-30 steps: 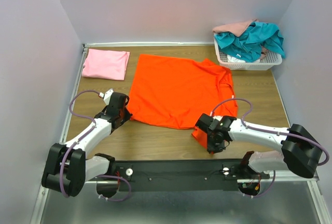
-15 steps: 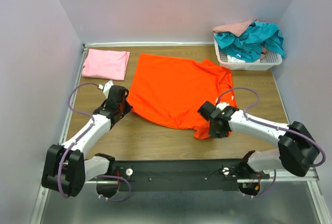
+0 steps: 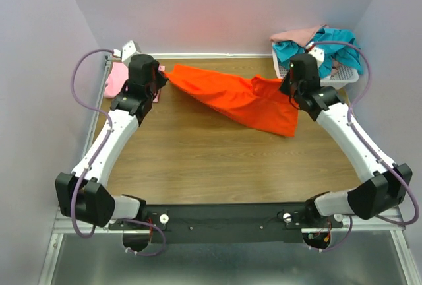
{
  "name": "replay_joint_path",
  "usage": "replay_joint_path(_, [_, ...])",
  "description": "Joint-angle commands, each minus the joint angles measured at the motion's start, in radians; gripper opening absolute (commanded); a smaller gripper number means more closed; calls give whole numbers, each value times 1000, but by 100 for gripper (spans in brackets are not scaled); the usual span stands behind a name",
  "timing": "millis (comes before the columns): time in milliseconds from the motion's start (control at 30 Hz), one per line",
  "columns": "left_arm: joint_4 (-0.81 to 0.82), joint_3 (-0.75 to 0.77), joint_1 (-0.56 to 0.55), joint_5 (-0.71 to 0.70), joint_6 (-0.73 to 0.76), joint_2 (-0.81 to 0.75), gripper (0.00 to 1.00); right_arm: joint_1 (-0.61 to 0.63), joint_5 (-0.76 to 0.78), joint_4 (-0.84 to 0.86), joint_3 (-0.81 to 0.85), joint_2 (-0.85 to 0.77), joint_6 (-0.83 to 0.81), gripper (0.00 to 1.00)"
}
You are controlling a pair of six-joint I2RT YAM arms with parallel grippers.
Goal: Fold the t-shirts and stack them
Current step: Flatten the tshirt out
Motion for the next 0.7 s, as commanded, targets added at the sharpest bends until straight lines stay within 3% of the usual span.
replay_joint_path(0, [-22, 122, 9, -74, 60, -90, 0, -15, 43, 31, 129, -77, -128, 0])
replay_joint_path(333, [-79, 368, 7, -16, 136, -316, 0, -15, -123, -47, 455, -257, -251, 1])
replay_joint_path(533, [-54, 434, 7, 180, 157, -452, 0, -15, -314, -131, 660, -303, -275, 0])
replay_joint_path(667, [-56, 468, 7, 222, 163, -508, 0, -15, -335, -139, 761, -307, -292, 0])
